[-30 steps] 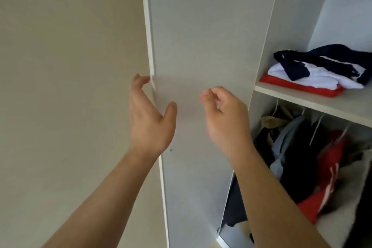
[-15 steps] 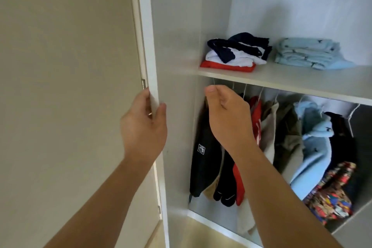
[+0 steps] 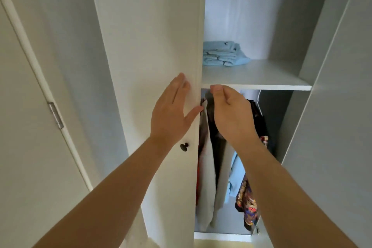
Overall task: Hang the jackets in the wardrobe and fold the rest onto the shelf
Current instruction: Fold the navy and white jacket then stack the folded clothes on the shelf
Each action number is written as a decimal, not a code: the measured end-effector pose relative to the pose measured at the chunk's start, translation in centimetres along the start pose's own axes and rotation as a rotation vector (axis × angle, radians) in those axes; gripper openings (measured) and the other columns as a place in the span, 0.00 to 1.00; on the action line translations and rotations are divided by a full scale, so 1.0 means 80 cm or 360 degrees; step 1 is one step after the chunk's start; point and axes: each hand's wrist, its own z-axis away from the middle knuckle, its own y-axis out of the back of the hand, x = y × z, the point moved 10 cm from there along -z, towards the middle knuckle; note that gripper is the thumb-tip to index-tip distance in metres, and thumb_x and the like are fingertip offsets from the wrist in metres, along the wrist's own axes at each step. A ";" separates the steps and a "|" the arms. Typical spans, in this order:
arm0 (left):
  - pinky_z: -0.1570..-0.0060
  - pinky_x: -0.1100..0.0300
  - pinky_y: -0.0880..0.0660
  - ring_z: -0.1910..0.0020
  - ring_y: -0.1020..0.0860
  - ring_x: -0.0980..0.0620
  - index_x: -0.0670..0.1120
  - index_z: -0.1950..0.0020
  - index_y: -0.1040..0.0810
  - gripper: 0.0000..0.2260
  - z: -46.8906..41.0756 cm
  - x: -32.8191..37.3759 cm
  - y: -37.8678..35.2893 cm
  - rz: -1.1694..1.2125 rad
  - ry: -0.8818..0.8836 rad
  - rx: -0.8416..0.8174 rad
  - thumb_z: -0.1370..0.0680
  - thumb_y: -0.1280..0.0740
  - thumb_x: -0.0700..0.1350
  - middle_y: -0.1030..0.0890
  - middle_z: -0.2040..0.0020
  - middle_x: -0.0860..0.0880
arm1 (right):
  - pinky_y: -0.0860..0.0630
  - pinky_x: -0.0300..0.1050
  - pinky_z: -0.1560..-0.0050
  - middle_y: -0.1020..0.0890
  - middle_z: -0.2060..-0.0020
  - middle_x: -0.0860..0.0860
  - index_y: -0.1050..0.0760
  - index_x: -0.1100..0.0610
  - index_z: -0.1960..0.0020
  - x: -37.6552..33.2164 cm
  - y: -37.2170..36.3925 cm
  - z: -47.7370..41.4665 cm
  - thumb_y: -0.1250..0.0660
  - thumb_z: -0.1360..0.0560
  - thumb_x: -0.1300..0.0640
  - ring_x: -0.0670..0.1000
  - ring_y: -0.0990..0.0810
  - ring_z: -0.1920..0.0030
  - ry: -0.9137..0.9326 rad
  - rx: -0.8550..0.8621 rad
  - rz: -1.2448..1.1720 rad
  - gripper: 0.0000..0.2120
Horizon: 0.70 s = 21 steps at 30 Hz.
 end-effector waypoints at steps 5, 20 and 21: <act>0.21 0.48 0.46 0.18 0.50 0.47 0.43 0.18 0.45 0.28 -0.024 -0.021 -0.130 -0.0290 0.0009 -0.0637 0.14 0.46 0.54 0.51 0.17 0.46 | 0.27 0.47 0.54 0.22 0.65 0.51 0.24 0.57 0.54 0.033 0.032 -0.013 0.49 0.14 0.48 0.50 0.24 0.62 -0.0101 0.0053 0.0207 0.20; 0.21 0.41 0.56 0.19 0.63 0.49 0.48 0.17 0.60 0.36 -0.050 -0.068 -0.235 -0.0571 0.0133 -0.1041 0.19 0.42 0.43 0.65 0.18 0.51 | 0.34 0.44 0.65 0.30 0.72 0.47 0.27 0.58 0.56 0.083 0.054 -0.034 0.48 0.14 0.50 0.47 0.31 0.70 -0.0165 0.0119 0.0270 0.19; 0.21 0.41 0.56 0.19 0.63 0.49 0.48 0.17 0.60 0.36 -0.052 -0.070 -0.237 -0.0568 0.0148 -0.1053 0.19 0.42 0.42 0.66 0.18 0.51 | 0.33 0.45 0.65 0.30 0.73 0.47 0.27 0.58 0.56 0.085 0.057 -0.033 0.48 0.14 0.50 0.47 0.32 0.71 -0.0165 0.0129 0.0270 0.19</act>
